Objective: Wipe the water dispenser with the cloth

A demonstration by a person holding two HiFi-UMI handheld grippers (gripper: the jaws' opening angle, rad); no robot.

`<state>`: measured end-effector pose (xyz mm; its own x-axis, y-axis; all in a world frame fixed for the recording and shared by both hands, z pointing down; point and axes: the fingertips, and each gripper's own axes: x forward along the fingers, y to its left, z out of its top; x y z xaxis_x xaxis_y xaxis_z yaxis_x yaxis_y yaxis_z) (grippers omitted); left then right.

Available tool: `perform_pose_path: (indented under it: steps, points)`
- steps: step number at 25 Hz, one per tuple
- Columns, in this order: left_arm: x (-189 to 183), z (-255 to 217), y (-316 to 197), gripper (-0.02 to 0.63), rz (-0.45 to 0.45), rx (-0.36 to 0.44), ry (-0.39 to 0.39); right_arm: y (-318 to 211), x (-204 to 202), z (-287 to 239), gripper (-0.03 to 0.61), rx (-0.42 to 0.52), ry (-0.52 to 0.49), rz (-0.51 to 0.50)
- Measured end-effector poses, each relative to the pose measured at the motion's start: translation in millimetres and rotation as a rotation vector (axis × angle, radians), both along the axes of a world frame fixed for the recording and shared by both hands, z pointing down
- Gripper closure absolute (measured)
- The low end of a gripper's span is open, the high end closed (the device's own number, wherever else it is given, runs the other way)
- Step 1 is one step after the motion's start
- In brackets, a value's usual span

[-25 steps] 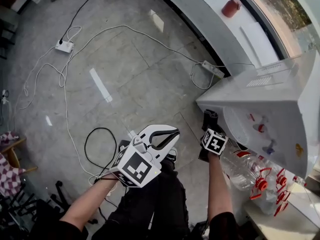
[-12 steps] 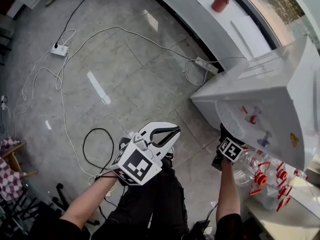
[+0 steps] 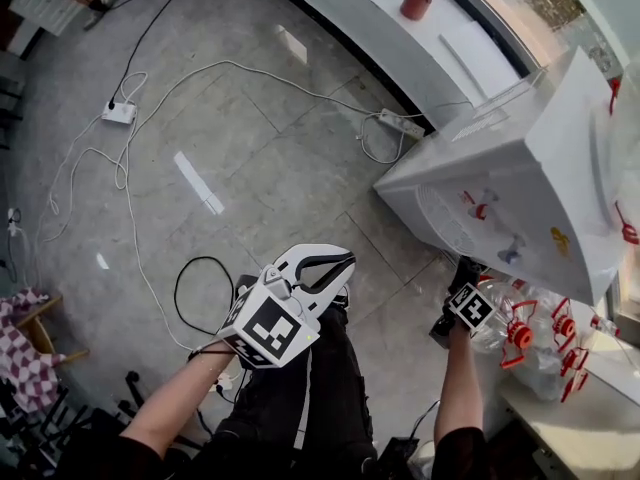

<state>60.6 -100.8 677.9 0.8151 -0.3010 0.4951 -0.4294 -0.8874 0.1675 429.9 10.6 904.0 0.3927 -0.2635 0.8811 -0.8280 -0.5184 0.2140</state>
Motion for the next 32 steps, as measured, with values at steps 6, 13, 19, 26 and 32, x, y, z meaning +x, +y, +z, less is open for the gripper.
perform_pose_path:
  steps: [6,13,19,26,32]
  points:
    - [1,-48,7,0.594,0.03,0.003,0.005,11,-28,-56,0.471,0.038,-0.015,-0.042]
    - [-9,-144,9,0.594,0.09,0.045,0.055,2,-91,-165,0.471,0.174,-0.103,-0.196]
    - [-35,-225,14,0.594,0.094,0.092,0.093,-18,-159,-300,0.471,0.408,-0.229,-0.256]
    - [-64,-285,66,0.594,0.116,0.091,0.14,2,-220,-429,0.471,0.538,-0.272,-0.349]
    - [-84,-306,116,0.594,0.155,0.059,0.156,37,-250,-495,0.471,0.616,-0.252,-0.356]
